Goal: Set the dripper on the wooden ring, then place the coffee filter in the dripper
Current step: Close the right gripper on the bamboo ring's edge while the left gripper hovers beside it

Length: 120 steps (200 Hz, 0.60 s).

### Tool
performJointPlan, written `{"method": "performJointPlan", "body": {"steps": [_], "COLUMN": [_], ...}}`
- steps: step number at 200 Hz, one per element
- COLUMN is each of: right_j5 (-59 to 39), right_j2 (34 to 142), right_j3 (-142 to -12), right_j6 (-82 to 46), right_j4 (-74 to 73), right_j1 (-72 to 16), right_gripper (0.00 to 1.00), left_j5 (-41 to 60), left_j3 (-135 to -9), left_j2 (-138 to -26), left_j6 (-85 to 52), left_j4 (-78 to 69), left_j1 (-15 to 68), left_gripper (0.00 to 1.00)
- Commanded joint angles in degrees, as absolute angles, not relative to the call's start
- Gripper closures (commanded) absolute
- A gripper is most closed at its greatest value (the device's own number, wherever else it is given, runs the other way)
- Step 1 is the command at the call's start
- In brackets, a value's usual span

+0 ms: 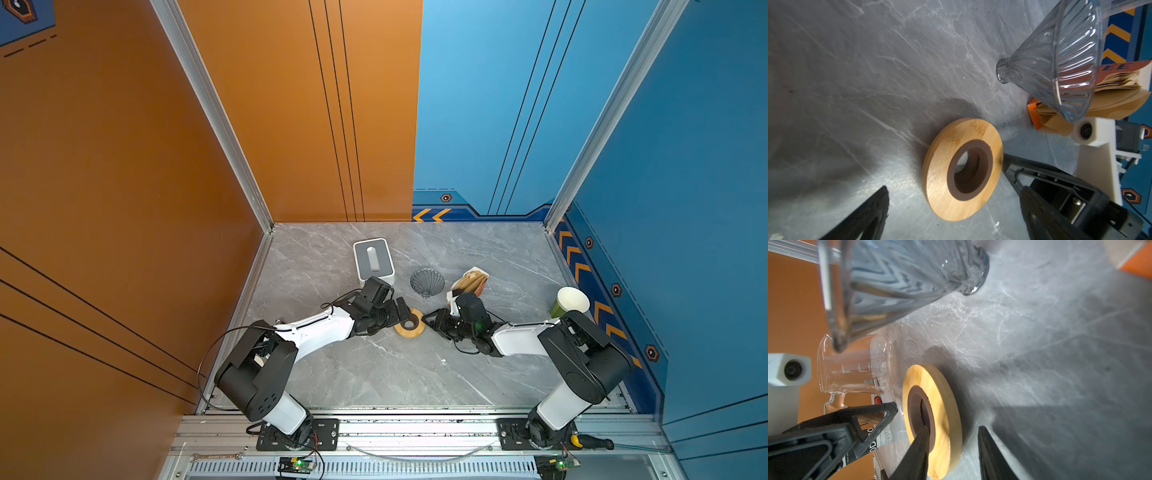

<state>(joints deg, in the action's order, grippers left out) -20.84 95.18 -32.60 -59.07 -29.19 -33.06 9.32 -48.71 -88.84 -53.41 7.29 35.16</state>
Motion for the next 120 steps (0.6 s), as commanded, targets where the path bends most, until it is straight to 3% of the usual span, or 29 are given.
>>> {"method": "performJointPlan", "body": {"steps": [1,57,120], "right_j5": [-21.2,-21.2,-21.1], "right_j2": [96.3,97.2,97.6], "right_j3": [-33.9,-34.0,-33.6], "right_j6": [-60.3,-60.7,-60.9], "right_j4": [-31.2,-32.2,-32.9], "right_j1": [-33.6,-34.1,-34.3], "right_gripper": [0.62,0.64,0.65], "left_j5": [10.5,17.7,18.5], "left_j3": [-48.6,-49.8,-50.7], "left_j2": [-89.4,-90.6,-92.0], "left_j6": [-52.0,-54.2,-54.8], "left_j4": [9.1,1.0,-0.2], "left_j1": [34.0,35.4,36.2], "left_gripper": [0.01,0.02,0.02]}}
